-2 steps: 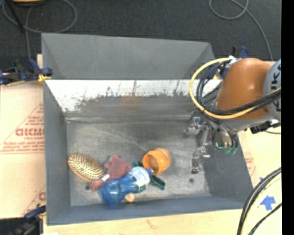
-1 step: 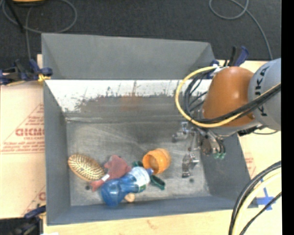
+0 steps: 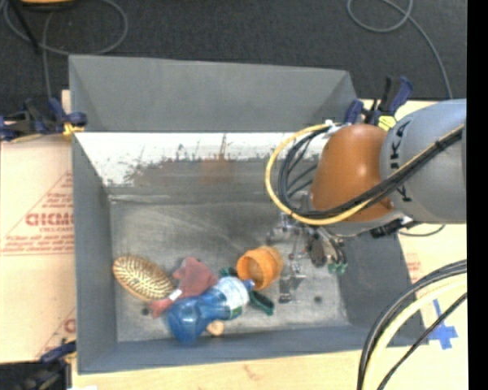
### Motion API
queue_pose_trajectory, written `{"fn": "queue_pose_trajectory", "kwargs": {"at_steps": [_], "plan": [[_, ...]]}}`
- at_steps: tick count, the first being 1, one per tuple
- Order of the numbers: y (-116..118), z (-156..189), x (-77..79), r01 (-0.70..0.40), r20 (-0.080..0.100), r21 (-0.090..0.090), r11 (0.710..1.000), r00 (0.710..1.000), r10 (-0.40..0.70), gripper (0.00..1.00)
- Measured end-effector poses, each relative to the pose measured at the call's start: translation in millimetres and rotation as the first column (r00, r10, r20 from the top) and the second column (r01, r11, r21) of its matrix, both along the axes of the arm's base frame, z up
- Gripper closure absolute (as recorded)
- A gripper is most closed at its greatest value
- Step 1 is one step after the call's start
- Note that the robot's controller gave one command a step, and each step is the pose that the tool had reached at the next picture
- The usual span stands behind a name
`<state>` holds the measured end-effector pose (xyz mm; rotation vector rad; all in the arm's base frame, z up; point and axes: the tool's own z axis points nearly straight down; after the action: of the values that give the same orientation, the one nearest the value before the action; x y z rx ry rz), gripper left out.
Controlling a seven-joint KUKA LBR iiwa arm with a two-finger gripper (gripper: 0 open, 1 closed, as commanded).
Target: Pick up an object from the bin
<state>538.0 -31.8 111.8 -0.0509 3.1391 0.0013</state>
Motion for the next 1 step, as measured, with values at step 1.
{"fn": "queue_pose_trajectory", "kwargs": {"at_steps": [1], "plan": [[9.5,-20.7,-13.8,-0.088,0.004,-0.003,0.996,0.996,0.088,0.00]]}}
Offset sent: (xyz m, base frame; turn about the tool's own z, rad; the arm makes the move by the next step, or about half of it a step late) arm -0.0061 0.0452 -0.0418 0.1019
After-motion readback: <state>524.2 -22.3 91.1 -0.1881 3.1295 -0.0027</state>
